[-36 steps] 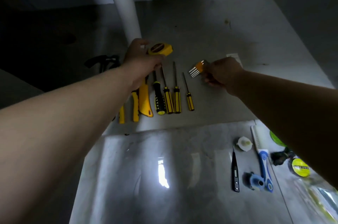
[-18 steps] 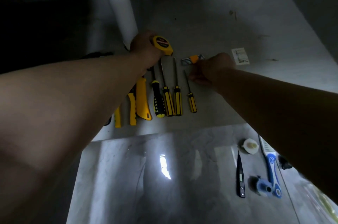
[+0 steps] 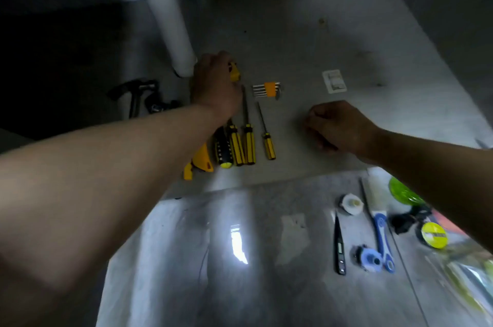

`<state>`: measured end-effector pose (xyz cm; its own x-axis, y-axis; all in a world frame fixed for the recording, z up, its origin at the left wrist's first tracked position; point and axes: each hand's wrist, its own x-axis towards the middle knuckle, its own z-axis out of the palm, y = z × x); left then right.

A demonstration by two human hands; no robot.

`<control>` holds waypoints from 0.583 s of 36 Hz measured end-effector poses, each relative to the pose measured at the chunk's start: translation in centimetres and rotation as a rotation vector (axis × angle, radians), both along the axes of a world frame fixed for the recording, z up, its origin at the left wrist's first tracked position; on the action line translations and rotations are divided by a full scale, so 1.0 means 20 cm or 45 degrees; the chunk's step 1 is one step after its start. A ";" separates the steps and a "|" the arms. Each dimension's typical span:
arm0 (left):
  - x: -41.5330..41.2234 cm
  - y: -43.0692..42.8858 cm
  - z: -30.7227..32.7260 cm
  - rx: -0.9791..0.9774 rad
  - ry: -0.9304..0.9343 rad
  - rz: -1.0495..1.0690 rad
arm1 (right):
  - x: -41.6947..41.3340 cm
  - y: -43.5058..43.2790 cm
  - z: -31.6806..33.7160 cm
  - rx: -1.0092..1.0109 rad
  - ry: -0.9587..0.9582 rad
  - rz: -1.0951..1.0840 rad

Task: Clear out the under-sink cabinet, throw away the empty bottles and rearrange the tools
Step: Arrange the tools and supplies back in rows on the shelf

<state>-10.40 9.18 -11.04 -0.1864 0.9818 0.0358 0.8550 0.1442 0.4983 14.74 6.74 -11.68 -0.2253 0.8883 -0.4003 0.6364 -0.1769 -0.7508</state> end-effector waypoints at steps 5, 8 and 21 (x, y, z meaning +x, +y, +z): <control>0.30 -0.29 0.05 0.250 0.166 -0.382 | 0.22 -0.17 0.01 0.068 -0.216 0.201; 0.49 -0.52 0.03 0.245 0.218 -0.776 | 0.34 -0.30 -0.01 0.087 -0.328 0.295; 0.81 -0.88 -0.25 -0.625 -0.096 -0.950 | 0.61 -0.80 -0.25 0.012 -0.900 0.741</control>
<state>5.80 -8.42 -16.14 0.5217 0.7498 -0.4069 0.7792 -0.2245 0.5853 26.93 -9.24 -16.72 -0.3441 0.7150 -0.6086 0.9350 0.3201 -0.1526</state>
